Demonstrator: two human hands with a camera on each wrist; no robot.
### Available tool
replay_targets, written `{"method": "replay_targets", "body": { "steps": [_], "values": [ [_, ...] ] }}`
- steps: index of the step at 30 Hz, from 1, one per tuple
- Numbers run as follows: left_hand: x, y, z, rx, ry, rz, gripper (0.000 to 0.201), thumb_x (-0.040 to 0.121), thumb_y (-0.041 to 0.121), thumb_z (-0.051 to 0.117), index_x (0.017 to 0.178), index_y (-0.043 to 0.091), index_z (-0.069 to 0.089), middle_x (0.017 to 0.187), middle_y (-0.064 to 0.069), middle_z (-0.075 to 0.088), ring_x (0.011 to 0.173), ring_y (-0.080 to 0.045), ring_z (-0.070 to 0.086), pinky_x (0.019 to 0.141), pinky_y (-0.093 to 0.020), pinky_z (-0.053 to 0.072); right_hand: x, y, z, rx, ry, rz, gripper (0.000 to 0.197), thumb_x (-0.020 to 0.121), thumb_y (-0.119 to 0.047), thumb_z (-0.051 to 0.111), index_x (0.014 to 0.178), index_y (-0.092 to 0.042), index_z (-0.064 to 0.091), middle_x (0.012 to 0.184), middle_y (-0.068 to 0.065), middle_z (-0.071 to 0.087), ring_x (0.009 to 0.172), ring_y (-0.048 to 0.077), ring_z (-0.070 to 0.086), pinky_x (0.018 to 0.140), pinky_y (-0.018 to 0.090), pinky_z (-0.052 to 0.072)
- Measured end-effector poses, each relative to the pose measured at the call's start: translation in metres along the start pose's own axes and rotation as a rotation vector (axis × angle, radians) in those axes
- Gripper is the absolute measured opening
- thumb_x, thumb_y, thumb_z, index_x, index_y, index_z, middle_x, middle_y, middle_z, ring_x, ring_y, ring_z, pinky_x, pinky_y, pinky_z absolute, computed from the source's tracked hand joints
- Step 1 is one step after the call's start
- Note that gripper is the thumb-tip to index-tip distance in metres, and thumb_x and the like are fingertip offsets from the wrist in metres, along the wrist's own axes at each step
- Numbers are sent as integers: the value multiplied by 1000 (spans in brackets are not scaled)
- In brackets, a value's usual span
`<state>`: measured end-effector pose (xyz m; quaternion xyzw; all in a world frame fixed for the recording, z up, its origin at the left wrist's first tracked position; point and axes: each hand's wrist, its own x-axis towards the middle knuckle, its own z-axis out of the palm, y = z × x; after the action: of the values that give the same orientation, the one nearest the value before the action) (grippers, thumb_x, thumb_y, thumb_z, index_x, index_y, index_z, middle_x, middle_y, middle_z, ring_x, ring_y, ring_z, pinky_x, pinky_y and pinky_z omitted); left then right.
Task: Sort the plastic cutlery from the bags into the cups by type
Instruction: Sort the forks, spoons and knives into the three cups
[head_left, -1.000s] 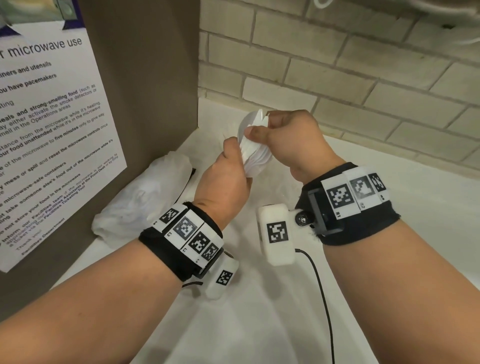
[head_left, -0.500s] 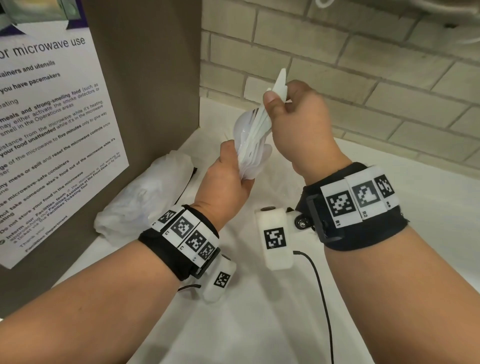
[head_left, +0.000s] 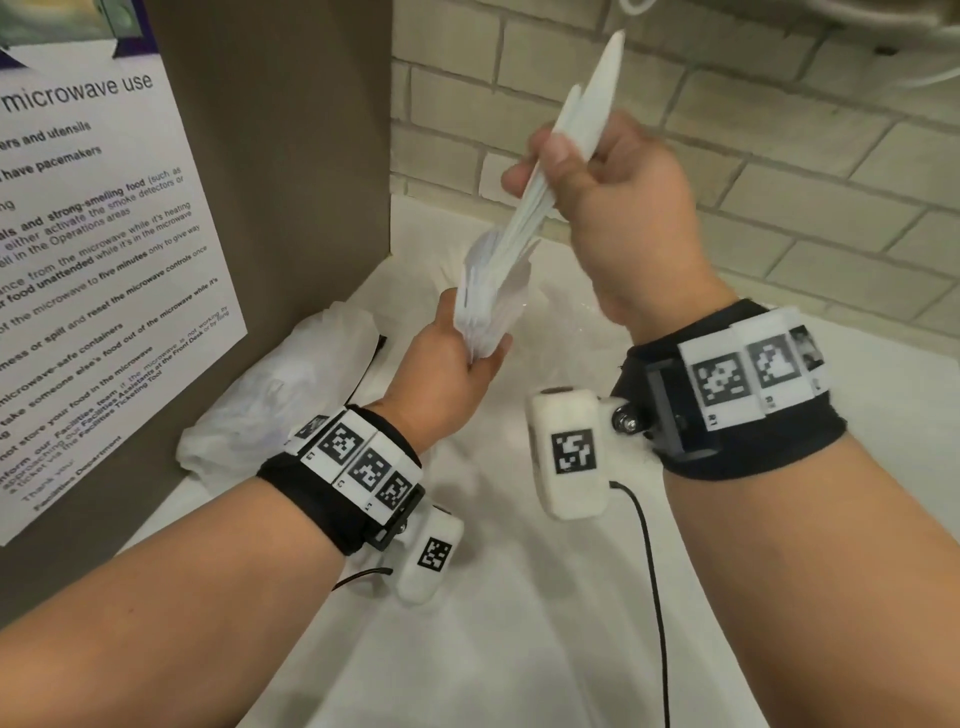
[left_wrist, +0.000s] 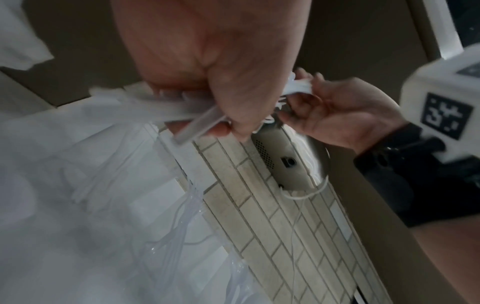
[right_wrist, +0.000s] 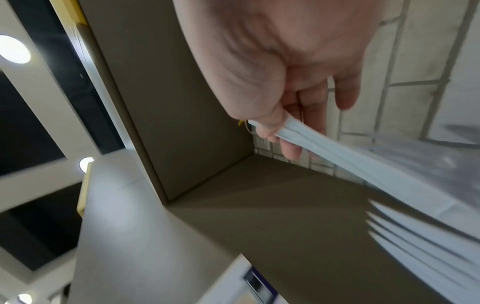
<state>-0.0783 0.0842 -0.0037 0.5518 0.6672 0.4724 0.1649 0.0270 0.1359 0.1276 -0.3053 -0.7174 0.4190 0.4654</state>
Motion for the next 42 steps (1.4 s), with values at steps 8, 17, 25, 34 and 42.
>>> {"method": "replay_targets", "body": {
  "steps": [8,17,25,34,42],
  "values": [
    [3,-19,-17,-606,-248,-154,33,90,38,55,91,7,66,63,-3,59,67,-17,57,93,-39,45,29,-8,-53,340,143,-64,11,100,-14,44,104,-8,52,85,10,65,84,28,70,79,42,57],
    [21,-36,-36,-1011,-146,-345,15,95,17,51,94,16,66,75,1,60,63,-18,62,67,-36,51,57,86,2,72,95,114,10,98,-10,49,95,-15,56,83,8,66,80,25,67,81,43,56],
    [24,-40,-38,-1107,-294,-426,17,86,23,55,98,16,66,78,0,64,75,-22,69,70,-40,56,78,129,35,-229,5,250,8,95,-20,52,93,-14,56,86,7,68,78,27,68,68,34,54],
    [20,-38,-30,-1068,-329,-396,18,86,23,57,101,17,66,76,0,59,65,-19,61,71,-39,53,65,102,22,-373,31,167,32,92,-33,61,113,-9,65,97,0,69,92,15,64,90,32,52],
    [15,-26,-19,-811,-366,-302,20,97,20,51,114,20,61,72,3,46,53,-9,43,54,-28,39,31,47,8,-306,-265,-88,25,90,-9,62,105,-28,65,99,-16,66,84,-7,55,77,7,43]
  ]
}}
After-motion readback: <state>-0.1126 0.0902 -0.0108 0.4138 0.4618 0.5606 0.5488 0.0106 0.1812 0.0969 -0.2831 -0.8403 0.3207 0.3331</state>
